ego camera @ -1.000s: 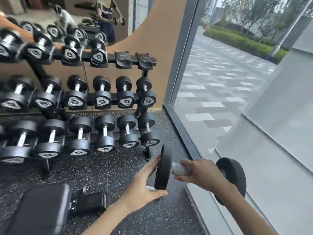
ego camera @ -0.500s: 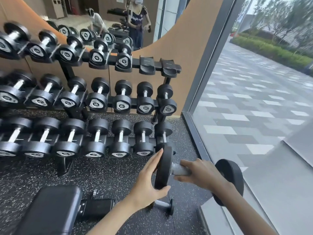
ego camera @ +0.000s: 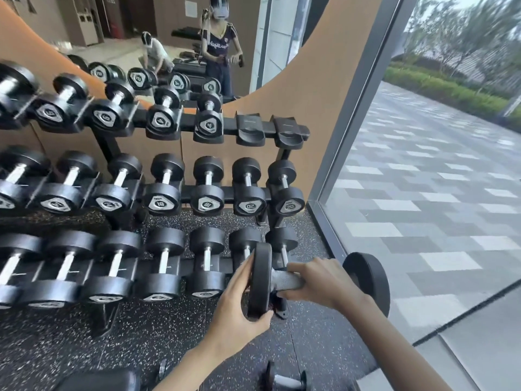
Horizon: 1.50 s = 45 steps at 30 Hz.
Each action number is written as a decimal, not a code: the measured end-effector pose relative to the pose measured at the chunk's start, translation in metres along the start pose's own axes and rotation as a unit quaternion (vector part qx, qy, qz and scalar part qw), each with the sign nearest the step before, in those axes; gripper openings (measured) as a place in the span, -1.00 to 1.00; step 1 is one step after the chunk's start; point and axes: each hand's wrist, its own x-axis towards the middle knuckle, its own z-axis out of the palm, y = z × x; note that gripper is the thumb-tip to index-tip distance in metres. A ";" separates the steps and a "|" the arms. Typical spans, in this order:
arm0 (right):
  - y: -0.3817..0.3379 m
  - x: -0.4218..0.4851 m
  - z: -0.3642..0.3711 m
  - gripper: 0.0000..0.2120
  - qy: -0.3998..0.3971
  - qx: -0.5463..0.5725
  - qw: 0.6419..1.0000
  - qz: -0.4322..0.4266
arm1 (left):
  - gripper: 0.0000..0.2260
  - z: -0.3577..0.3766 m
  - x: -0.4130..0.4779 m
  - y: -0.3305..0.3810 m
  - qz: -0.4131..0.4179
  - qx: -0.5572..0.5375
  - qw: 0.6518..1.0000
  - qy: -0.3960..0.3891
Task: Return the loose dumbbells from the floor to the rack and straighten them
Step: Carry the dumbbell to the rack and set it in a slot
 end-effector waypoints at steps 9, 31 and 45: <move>0.049 0.063 0.007 -0.50 -0.008 0.015 0.999 -0.032 | -0.21 0.015 0.069 -0.018 -0.017 -0.005 1.000 0.009; 0.176 0.198 0.014 -0.47 0.005 0.045 0.998 -0.031 | -0.19 0.051 0.243 -0.059 -0.025 0.004 0.999 -0.035; 0.202 0.354 0.003 -0.59 0.006 0.083 0.995 0.052 | -0.19 -0.005 0.416 -0.132 -0.017 -0.018 0.993 -0.119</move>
